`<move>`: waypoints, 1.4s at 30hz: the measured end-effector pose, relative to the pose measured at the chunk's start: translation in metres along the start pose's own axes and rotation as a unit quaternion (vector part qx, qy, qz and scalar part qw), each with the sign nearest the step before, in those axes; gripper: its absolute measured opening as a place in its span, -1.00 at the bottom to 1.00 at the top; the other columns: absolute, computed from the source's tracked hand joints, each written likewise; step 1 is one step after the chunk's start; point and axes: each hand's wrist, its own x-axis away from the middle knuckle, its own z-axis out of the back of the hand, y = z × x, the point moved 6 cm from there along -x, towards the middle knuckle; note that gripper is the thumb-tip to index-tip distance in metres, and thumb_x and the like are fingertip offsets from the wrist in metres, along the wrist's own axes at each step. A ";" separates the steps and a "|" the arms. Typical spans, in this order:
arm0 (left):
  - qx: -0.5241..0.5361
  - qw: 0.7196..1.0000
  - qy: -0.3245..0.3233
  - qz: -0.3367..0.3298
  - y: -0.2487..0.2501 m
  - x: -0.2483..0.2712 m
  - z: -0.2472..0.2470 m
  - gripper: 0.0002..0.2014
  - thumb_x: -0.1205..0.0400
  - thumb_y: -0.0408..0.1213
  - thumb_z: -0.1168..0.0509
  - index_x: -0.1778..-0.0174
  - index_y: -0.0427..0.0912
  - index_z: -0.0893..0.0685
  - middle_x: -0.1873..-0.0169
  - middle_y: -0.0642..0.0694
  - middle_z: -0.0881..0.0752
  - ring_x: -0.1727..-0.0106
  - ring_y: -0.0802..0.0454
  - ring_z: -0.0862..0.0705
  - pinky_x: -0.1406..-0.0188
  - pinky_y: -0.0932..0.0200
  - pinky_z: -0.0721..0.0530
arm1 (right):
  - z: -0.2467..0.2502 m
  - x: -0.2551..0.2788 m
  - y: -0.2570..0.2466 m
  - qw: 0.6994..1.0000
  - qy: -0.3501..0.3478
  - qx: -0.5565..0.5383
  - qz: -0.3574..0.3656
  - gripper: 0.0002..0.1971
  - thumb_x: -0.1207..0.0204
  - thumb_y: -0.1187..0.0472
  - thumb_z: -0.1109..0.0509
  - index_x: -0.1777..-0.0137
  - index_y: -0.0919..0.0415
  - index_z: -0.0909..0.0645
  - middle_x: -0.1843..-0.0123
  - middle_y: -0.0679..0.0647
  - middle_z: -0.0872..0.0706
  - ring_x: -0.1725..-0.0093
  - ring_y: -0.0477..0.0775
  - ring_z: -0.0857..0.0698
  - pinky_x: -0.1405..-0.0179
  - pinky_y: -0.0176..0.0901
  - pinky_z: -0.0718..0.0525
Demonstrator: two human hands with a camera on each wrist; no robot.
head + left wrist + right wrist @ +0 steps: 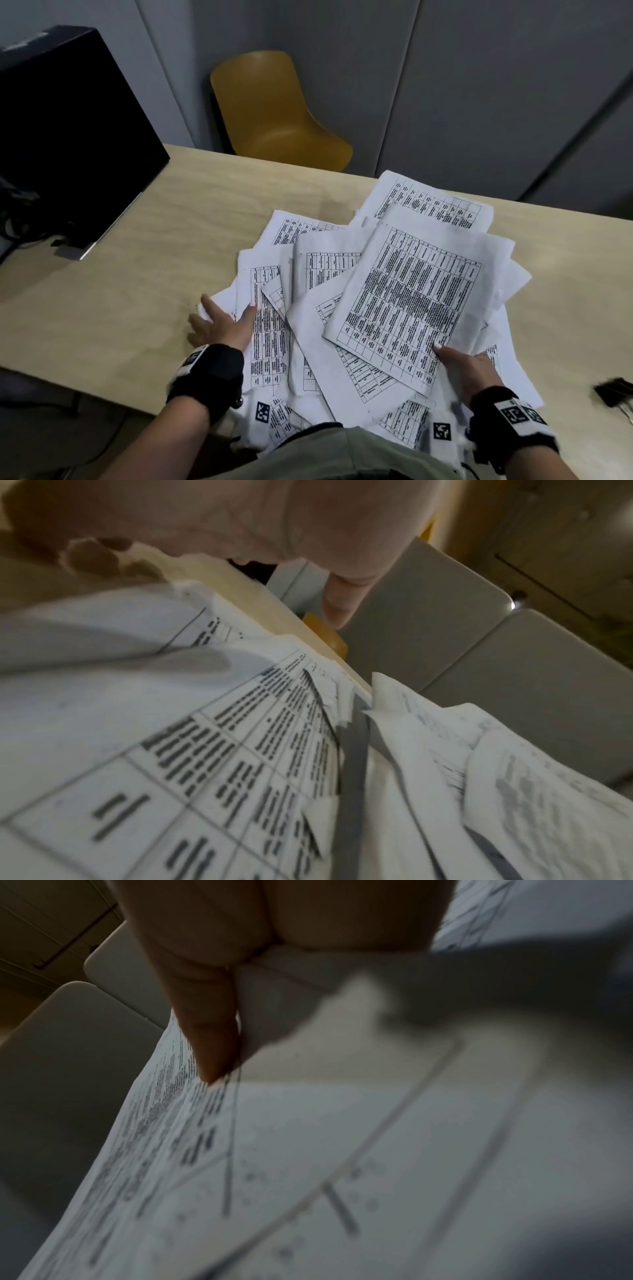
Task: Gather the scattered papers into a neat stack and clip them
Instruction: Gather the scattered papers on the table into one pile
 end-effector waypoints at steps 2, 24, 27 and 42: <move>0.009 1.000 -0.029 -0.005 0.004 0.003 -0.005 -0.08 -0.49 0.12 -0.30 -0.61 0.04 0.15 -0.64 -0.27 0.15 -0.61 -0.38 -0.02 -0.60 -0.17 -0.07 | 0.002 0.004 -0.002 1.000 0.006 0.018 -0.007 -0.39 -0.24 -0.04 -0.57 -0.09 0.42 -0.52 0.27 0.27 -0.65 0.54 0.08 -0.56 0.59 -0.28 -0.51; 0.028 0.988 -0.117 -0.095 0.061 -0.005 -0.046 -0.57 -0.33 -0.29 -0.51 -0.11 -0.28 -0.65 -0.12 -0.27 -0.74 -0.15 -0.21 -0.69 -0.14 0.11 -0.59 | 0.004 -0.002 -0.002 0.998 0.004 0.056 0.016 -0.65 -0.40 0.01 -0.50 0.23 0.26 -0.44 0.56 0.05 -0.45 0.53 -0.05 -0.36 0.54 -0.21 -0.29; 0.014 0.985 -0.140 -0.102 0.054 -0.005 -0.052 -0.61 -0.39 -0.30 -0.47 -0.13 -0.34 -0.66 -0.13 -0.32 -0.74 -0.18 -0.22 -0.68 -0.18 0.06 -0.60 | 0.003 -0.008 0.003 0.998 -0.004 0.057 0.009 -0.57 -0.35 -0.05 -0.51 0.13 0.31 -0.48 0.43 0.11 -0.54 0.50 -0.02 -0.43 0.50 -0.22 -0.37; 0.011 0.959 0.037 -0.281 0.112 0.023 0.057 -0.69 -0.58 -0.44 -0.20 -0.25 -0.29 -0.58 -0.11 -0.39 -0.71 -0.12 -0.35 -0.66 -0.07 0.01 -0.58 | -0.004 -0.020 0.006 0.998 -0.016 0.047 0.045 -0.43 -0.21 -0.01 -0.58 -0.09 0.36 -0.54 0.09 0.28 -0.72 0.18 0.25 -0.70 0.26 -0.05 -0.63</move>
